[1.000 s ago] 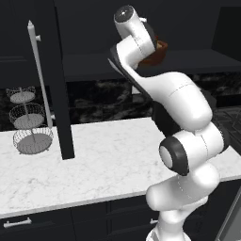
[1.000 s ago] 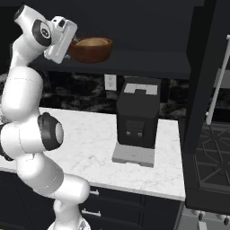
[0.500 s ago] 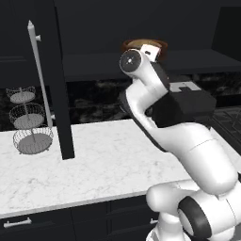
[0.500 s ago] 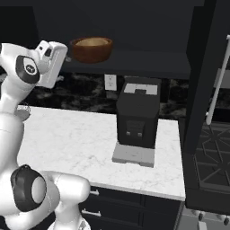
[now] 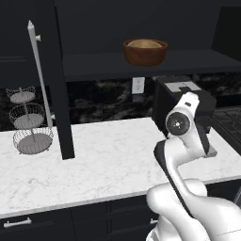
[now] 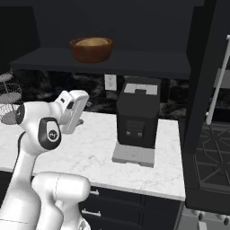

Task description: Pick up the bowls on the counter and stack them on top of one another in the open cabinet. Place the smaller bowl on top of the larger bowl.

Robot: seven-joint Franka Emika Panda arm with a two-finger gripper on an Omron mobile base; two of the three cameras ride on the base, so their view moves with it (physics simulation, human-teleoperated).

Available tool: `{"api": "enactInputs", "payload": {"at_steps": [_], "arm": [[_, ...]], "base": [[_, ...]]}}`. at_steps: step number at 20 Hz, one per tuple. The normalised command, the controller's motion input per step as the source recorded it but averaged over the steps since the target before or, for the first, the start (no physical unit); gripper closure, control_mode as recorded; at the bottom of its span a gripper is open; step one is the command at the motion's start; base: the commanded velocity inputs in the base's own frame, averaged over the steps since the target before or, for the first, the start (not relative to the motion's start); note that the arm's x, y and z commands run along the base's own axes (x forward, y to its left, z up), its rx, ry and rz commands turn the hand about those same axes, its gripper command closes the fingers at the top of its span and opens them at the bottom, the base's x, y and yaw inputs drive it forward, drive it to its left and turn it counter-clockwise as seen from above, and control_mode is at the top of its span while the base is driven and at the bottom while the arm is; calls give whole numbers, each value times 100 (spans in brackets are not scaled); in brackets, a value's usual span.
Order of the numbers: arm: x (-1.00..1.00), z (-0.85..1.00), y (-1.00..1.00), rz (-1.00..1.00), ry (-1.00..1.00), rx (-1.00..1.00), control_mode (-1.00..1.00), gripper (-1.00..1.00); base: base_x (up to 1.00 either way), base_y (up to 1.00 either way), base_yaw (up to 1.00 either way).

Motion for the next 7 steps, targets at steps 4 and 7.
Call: {"api": "enactInputs", "payload": {"at_steps": [4,7], "arm": [[-25,-71,-25,0,4,-17,-100,-100],[-1,-60,0,0,-5,-36,-100,-100]], "base": [[0,0,0],[0,0,0]]}}
